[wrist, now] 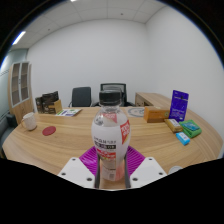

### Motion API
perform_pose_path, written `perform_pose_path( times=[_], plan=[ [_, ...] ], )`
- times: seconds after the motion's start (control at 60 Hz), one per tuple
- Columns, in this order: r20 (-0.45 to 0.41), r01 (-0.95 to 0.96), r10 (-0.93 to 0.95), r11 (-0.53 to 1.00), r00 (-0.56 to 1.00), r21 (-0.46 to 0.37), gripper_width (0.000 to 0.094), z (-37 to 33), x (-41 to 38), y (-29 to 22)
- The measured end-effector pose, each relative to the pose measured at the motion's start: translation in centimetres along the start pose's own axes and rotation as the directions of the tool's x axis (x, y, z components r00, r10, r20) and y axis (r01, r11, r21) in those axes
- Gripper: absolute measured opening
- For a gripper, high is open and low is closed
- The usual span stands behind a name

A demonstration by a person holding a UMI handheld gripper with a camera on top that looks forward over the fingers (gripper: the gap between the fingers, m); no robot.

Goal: Pour water

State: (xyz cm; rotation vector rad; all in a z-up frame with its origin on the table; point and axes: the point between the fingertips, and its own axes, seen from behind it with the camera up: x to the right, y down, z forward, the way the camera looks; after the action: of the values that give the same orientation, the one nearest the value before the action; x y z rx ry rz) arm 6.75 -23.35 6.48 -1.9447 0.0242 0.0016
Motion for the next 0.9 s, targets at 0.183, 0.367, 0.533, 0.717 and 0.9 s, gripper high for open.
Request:
perform_pose_path(
  times=[0.183, 0.367, 0.533, 0.717, 0.9],
  plan=[
    [-0.064, 0.066, -0.066, 0.998, 0.996, 0.004, 0.0341, 0.1, -1.1, -2.5],
    [-0.194, 0.211, -0.204, 0.977, 0.96, 0.016, 0.0342, 0.6, -3.5, -9.6],
    [-0.339, 0.445, -0.424, 0.895, 0.84, -0.017, 0.034, 1.7, -8.6, -17.9],
    [-0.42, 0.752, -0.713, 0.652, 0.562, -0.1, 0.0341, 4.5, -17.9, -25.4],
    [-0.4, 0.962, -0.911, 0.189, 0.099, -0.194, 0.0338, 8.9, -29.1, -27.4]
  ],
)
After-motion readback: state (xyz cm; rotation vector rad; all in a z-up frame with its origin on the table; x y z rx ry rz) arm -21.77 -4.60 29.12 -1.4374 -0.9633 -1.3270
